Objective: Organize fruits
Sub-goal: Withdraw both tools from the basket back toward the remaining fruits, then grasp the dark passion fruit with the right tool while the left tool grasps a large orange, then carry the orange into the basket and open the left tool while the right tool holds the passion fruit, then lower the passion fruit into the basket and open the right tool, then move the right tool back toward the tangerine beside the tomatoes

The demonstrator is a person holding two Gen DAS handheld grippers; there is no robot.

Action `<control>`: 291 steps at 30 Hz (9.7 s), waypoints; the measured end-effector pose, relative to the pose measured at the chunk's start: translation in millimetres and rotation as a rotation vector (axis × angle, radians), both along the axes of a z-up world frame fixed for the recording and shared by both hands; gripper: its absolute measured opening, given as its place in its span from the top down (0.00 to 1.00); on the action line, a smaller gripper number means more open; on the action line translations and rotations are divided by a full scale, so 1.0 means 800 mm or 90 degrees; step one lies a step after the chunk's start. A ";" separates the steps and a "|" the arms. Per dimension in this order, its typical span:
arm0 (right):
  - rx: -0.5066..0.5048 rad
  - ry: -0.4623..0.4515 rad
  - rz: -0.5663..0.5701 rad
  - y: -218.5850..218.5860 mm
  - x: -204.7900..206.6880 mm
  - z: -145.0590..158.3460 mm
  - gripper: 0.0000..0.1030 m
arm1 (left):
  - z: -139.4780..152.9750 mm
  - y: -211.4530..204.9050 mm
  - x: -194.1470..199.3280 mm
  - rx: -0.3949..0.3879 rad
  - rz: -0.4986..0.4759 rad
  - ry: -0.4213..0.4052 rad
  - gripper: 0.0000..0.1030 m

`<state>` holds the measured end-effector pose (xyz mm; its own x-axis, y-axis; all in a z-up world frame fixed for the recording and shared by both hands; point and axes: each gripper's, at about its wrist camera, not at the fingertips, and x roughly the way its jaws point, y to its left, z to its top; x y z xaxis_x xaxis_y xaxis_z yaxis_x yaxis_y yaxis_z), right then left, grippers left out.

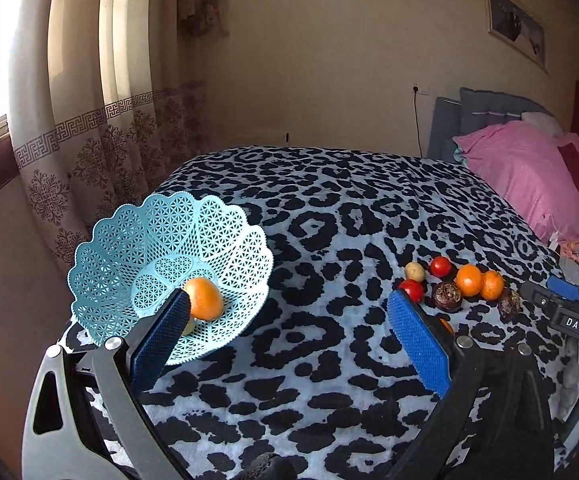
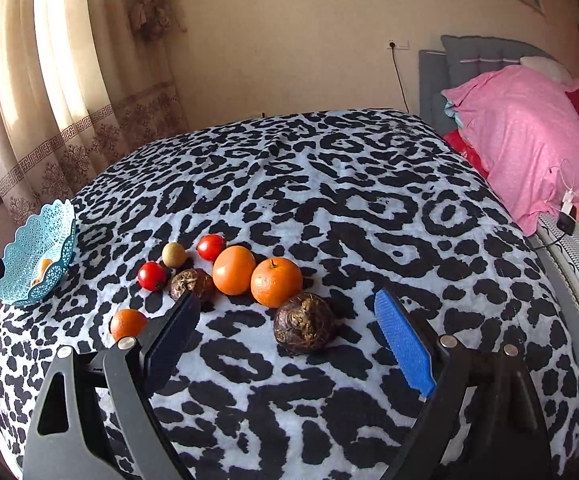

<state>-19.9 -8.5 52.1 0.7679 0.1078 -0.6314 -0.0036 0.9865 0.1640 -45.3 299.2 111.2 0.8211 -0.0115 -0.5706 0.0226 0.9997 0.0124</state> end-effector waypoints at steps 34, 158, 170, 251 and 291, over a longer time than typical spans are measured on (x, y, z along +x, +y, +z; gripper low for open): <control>0.040 0.102 0.047 -0.014 0.044 -0.049 0.59 | -0.069 -0.098 0.048 0.013 -0.098 0.128 0.03; 0.005 0.049 0.186 0.159 0.030 0.013 0.60 | -0.028 0.162 0.026 -0.077 0.198 0.014 0.14; 0.000 0.024 0.257 0.238 0.044 0.036 0.59 | -0.027 0.197 0.014 -0.118 0.247 -0.001 0.05; 0.061 0.033 0.103 0.150 0.061 0.006 0.27 | -0.033 0.153 0.018 -0.061 0.182 0.029 0.03; 0.009 0.095 0.021 0.020 0.070 -0.038 0.41 | -0.020 0.065 0.019 -0.005 0.094 0.017 0.03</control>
